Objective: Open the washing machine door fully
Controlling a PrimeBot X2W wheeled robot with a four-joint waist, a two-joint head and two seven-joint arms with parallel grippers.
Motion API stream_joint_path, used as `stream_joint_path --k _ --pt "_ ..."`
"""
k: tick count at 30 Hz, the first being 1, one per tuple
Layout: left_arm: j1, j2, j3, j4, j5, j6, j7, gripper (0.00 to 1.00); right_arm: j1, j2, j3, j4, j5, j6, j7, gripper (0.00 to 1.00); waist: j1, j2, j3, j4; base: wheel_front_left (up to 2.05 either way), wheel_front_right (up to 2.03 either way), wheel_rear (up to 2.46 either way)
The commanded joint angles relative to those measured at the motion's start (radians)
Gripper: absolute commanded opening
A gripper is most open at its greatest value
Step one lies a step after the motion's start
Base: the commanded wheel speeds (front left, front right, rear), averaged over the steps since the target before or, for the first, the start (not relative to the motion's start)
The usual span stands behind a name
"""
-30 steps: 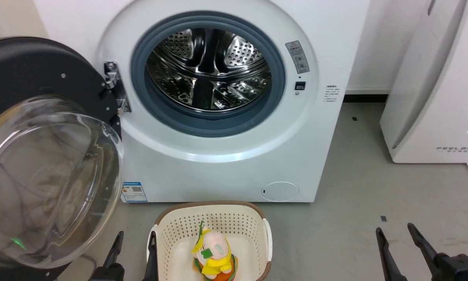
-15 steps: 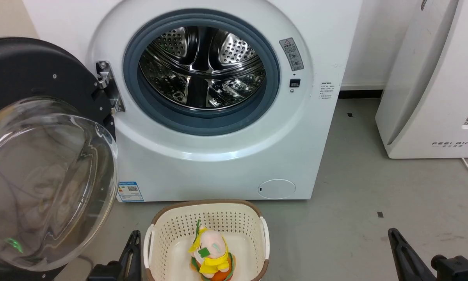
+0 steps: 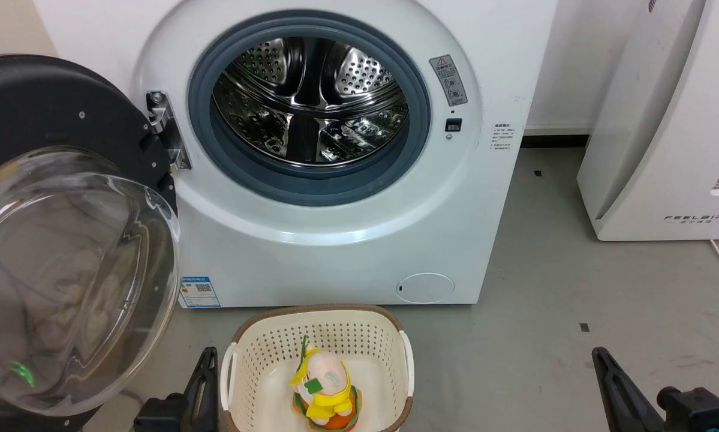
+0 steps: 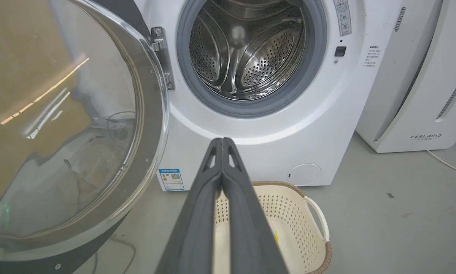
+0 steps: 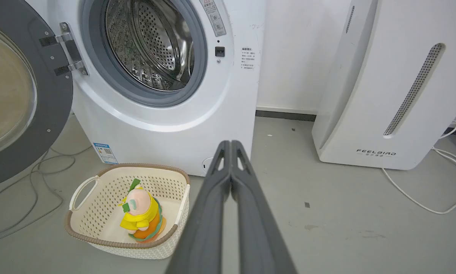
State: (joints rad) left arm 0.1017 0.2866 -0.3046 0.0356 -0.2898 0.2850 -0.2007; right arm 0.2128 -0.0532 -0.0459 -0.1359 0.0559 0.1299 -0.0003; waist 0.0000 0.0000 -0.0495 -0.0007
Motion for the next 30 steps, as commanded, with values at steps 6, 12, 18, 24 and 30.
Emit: stream_joint_path --k 6,12,18,24,30 --pt "-0.021 -0.021 0.025 -0.005 0.027 -0.023 0.018 0.00 -0.035 0.001 0.005 0.011 -0.012 0.000 0.000 0.00 0.0000 0.0000 0.003 0.000 0.00 0.00 0.00" --pt "-0.026 -0.035 0.043 -0.007 0.044 -0.039 0.030 0.00 -0.047 0.001 0.007 0.019 -0.015 0.000 0.000 0.00 0.0000 0.0000 0.006 0.000 0.00 0.00 0.00" --pt "-0.031 -0.048 0.061 -0.009 0.061 -0.056 0.041 0.00 -0.058 0.001 0.010 0.027 -0.017 0.000 0.000 0.00 0.0000 0.0000 0.009 0.000 0.00 0.00 0.00" --pt "-0.036 -0.062 0.078 -0.011 0.077 -0.073 0.053 0.00 -0.069 0.001 0.013 0.035 -0.020 0.000 0.000 0.00 0.0000 0.0000 0.012 0.000 0.00 0.00 0.00" --pt "-0.040 -0.074 0.093 -0.013 0.091 -0.087 0.063 0.00 -0.079 0.001 0.015 0.042 -0.022 0.000 0.000 0.00 0.0000 0.0000 0.014 0.000 0.00 0.00 0.00"
